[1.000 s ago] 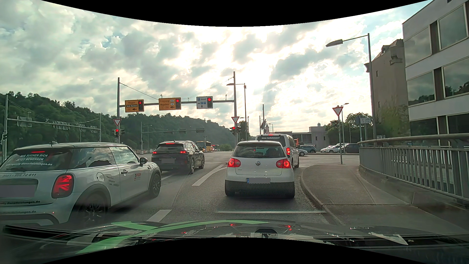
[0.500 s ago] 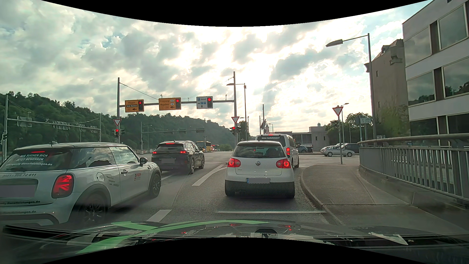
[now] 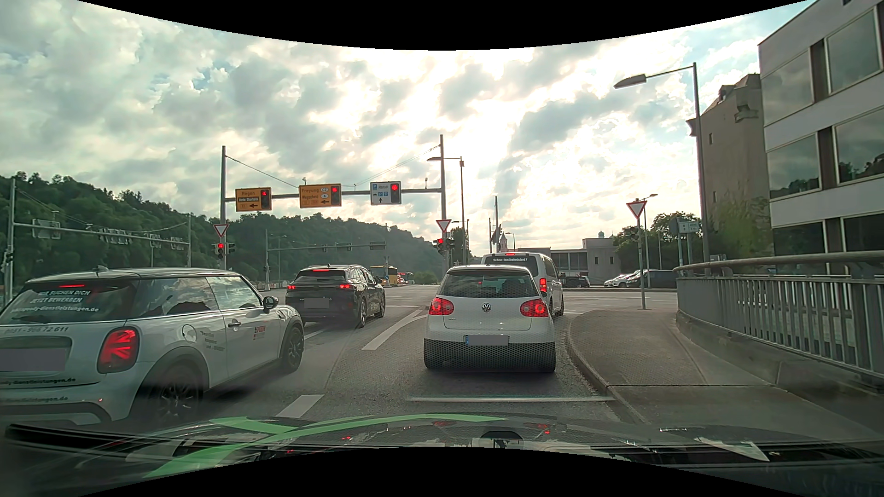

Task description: Follow the waypoints while adhering to traffic rules and regulations

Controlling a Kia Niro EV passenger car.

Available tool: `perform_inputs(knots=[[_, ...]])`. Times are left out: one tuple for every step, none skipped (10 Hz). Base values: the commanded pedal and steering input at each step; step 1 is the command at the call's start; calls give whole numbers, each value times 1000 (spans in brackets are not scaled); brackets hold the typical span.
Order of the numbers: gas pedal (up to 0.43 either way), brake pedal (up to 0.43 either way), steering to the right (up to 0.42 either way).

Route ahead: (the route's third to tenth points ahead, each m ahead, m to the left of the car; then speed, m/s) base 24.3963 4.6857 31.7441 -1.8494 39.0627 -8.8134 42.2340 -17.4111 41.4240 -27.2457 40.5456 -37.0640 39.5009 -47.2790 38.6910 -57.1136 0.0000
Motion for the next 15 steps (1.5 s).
perform_inputs(knots=[[0, 470, 9], [0, 470, 9], [0, 470, 9], [0, 470, 9], [0, 470, 9], [0, 470, 9], [0, 470, 9], [0, 470, 9], [0, 470, 9], [0, 470, 9], [0, 470, 9], [0, 470, 9], [0, 470, 9], [0, 470, 9], [0, 470, 9]])
